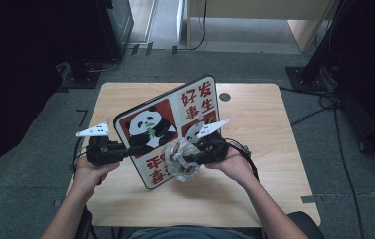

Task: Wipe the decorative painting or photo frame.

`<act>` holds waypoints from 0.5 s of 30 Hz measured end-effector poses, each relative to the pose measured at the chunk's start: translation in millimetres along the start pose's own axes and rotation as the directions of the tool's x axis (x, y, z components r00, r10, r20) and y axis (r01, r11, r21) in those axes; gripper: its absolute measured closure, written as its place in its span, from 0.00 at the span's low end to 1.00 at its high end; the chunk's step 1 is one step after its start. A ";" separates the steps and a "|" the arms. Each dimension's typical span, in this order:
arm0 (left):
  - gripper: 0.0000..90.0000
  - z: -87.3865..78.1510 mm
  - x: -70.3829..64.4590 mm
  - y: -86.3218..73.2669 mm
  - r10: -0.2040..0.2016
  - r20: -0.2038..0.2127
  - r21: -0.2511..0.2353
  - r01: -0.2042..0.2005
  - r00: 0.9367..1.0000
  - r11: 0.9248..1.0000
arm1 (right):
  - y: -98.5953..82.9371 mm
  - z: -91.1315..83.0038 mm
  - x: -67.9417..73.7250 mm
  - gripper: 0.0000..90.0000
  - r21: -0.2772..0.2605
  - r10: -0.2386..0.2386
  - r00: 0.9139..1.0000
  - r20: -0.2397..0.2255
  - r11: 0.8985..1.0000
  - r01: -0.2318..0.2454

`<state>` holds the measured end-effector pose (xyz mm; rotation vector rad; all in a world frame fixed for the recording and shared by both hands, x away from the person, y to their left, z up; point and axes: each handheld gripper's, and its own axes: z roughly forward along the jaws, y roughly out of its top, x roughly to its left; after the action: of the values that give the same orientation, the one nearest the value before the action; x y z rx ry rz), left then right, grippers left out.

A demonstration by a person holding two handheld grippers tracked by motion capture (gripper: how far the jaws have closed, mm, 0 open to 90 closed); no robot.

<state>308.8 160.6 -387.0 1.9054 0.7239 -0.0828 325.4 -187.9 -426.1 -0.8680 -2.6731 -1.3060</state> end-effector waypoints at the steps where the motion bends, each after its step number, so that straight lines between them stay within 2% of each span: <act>1: 0.87 0.0 0.0 0.0 0.000 0.000 0.000 0.000 1.000 1.000 | -1.4 1.0 -0.3 0.67 0.002 0.001 1.000 -0.001 1.000 -0.001; 8: 0.87 0.0 -0.3 0.0 0.001 -0.001 0.000 -0.001 1.000 1.000 | -14.6 8.5 -3.6 0.67 0.012 0.009 1.000 -0.001 1.000 -0.009; 15: 0.87 -0.1 -0.4 0.0 0.001 0.000 0.001 -0.001 1.000 1.000 | -29.9 19.1 -3.8 0.67 0.052 0.025 1.000 0.004 0.998 -0.026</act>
<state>308.5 160.5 -386.8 1.9063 0.7230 -0.0827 317.4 -190.1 -460.9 -0.8956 -2.6760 -1.2250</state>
